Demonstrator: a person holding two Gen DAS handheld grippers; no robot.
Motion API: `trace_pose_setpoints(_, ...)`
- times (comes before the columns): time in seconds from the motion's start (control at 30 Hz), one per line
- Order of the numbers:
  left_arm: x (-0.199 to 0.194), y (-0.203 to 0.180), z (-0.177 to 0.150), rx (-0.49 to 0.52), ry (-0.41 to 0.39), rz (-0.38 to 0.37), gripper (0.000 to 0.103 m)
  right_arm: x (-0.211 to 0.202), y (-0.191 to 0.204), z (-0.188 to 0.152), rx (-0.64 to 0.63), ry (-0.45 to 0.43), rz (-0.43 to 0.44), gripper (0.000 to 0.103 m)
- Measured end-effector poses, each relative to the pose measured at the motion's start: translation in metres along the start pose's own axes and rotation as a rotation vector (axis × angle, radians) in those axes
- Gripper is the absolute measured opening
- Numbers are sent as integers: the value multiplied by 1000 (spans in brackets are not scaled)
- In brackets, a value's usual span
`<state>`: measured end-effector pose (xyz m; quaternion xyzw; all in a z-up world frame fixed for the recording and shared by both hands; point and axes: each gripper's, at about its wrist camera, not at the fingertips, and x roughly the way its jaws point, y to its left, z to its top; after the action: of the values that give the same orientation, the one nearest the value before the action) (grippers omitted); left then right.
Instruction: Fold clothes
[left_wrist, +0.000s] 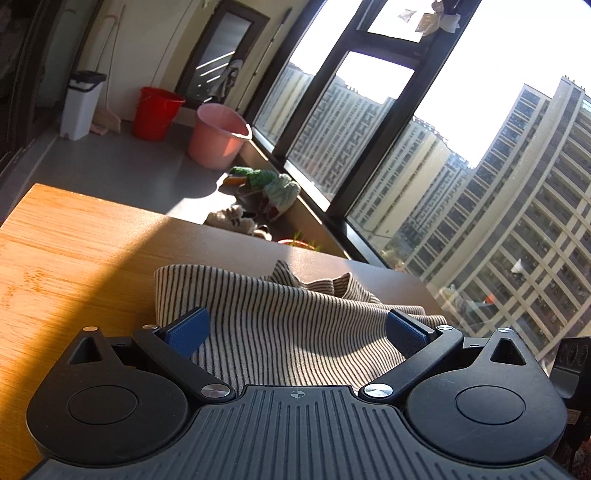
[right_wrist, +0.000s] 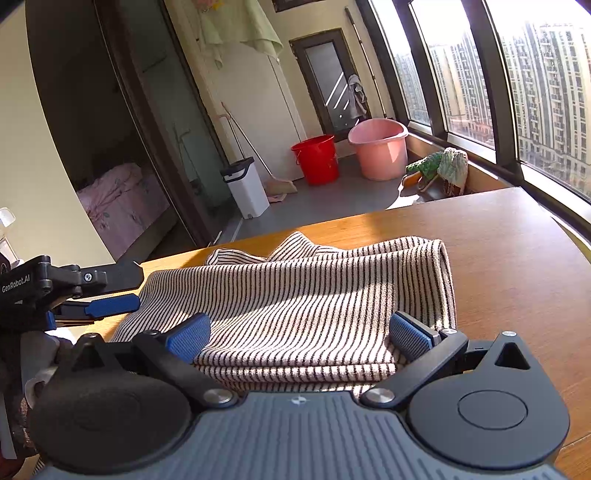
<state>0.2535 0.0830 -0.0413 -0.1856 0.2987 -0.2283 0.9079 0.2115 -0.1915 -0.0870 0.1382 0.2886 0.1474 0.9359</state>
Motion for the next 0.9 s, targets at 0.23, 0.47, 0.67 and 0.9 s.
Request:
trace_pose_setpoints(0.23, -9, -18, -28, 140, -33, 48, 103, 3, 8, 6, -99, 75, 4, 103)
trace_pose_setpoints(0.47, -3, -26, -32, 215, -34, 97, 103, -37, 1, 16, -153, 26, -81, 94)
trace_pose_setpoints(0.67, -7, -23, -33, 193, -51, 83, 103, -9, -10, 23, -175, 159, -140, 77)
trace_pose_setpoints(0.9, -8, -25, -35, 197, -62, 119, 103, 25, 34, 79, -316, 23, -93, 78)
